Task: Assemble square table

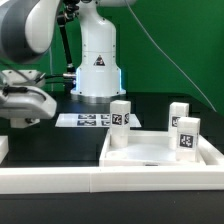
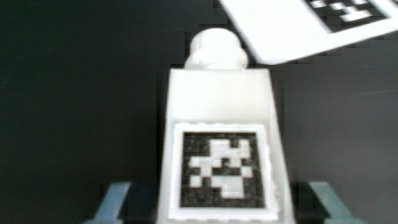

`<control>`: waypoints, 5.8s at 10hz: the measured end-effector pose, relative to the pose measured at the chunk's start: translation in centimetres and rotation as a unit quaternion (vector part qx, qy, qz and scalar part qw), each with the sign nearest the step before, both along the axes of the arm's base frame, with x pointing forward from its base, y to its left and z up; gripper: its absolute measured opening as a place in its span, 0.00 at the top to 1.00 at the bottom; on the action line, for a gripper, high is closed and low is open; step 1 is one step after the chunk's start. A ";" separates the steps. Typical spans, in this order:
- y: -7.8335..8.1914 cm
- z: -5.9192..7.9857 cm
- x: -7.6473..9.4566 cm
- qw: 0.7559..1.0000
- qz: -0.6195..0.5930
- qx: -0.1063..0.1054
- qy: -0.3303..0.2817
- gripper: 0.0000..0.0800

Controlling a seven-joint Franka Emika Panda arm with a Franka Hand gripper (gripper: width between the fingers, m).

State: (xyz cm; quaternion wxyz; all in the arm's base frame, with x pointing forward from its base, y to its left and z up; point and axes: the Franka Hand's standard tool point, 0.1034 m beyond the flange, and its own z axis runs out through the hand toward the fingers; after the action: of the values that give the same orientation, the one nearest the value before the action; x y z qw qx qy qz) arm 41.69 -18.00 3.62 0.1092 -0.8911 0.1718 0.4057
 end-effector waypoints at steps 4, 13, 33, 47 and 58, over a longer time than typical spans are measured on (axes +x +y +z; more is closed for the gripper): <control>2.1 1.8 2.7 0.999 0.022 -0.010 -0.037 0.64; 4.2 4.5 8.3 0.963 0.019 -0.110 -0.246 0.64; 11.2 6.7 15.2 0.819 0.048 -0.222 -0.528 0.64; 16.8 8.1 18.6 0.751 0.107 -0.211 -0.616 0.64; 16.3 5.7 18.8 0.760 0.106 -0.208 -0.607 0.64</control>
Offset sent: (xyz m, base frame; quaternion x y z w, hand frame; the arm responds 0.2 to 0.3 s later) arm 0.0000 0.0000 0.0000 0.0000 0.0650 0.0000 0.9979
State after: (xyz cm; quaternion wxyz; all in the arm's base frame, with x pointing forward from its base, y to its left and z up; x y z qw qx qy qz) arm 60.46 -1.74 9.34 -0.0411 -0.9641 0.0539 -0.2566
